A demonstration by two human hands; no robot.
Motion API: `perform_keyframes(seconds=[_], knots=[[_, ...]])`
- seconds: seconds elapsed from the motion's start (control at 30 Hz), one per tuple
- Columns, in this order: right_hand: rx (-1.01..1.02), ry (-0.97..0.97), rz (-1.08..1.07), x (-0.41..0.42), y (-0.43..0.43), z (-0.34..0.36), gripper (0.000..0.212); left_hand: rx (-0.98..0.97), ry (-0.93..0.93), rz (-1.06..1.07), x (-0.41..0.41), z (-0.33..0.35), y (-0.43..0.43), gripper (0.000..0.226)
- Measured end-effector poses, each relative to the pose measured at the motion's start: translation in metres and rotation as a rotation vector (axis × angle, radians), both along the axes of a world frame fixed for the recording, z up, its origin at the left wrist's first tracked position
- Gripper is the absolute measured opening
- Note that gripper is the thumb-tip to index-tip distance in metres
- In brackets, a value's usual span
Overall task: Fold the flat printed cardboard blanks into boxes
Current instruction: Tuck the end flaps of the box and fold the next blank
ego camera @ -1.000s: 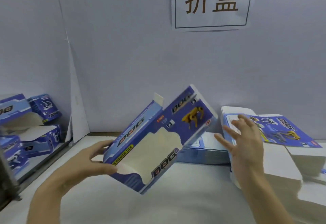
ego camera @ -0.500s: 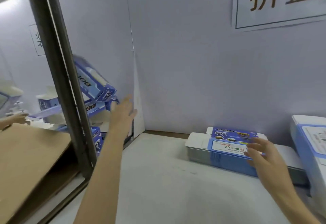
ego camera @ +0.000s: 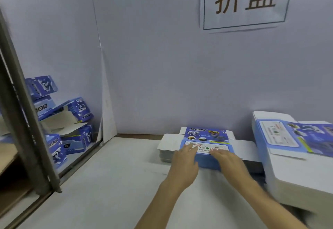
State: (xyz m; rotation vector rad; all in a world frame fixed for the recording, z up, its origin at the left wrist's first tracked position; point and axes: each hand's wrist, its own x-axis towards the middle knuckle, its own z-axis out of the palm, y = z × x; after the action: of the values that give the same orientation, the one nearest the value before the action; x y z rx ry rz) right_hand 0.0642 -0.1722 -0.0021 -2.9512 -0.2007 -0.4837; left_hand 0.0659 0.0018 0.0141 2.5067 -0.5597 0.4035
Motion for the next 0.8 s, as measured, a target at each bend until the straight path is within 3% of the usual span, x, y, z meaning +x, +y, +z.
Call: perform_keyframes(seconds=[0.27,0.4,0.53,0.57,0.63,0.7,0.8], knots=[[-0.107,-0.017,0.019,0.005,-0.010,-0.001,0.056,0.271,-0.055,0.040,0.013,-0.015,-0.017,0.055],[-0.070,-0.077,0.047,-0.005,-0.007,0.001,0.042,0.342,-0.063,0.071,0.018,-0.019,-0.018,0.056],[-0.025,-0.284,0.058,-0.021,-0.002,0.006,0.032,0.374,-0.073,0.078,0.019,-0.028,-0.016,0.052],[0.007,-0.229,0.035,-0.025,0.001,0.005,0.027,0.375,-0.086,0.062,0.019,-0.027,-0.014,0.049],[0.096,-0.114,0.022,-0.030,0.011,0.008,0.024,0.339,-0.156,0.003,0.017,-0.021,-0.005,0.043],[0.142,-0.192,0.070,-0.035,0.015,0.013,0.022,0.216,-0.293,-0.044,0.011,-0.007,0.007,0.036],[0.211,-0.600,0.180,-0.050,0.021,0.035,0.039,-0.003,-0.491,0.085,-0.001,0.018,0.035,0.032]])
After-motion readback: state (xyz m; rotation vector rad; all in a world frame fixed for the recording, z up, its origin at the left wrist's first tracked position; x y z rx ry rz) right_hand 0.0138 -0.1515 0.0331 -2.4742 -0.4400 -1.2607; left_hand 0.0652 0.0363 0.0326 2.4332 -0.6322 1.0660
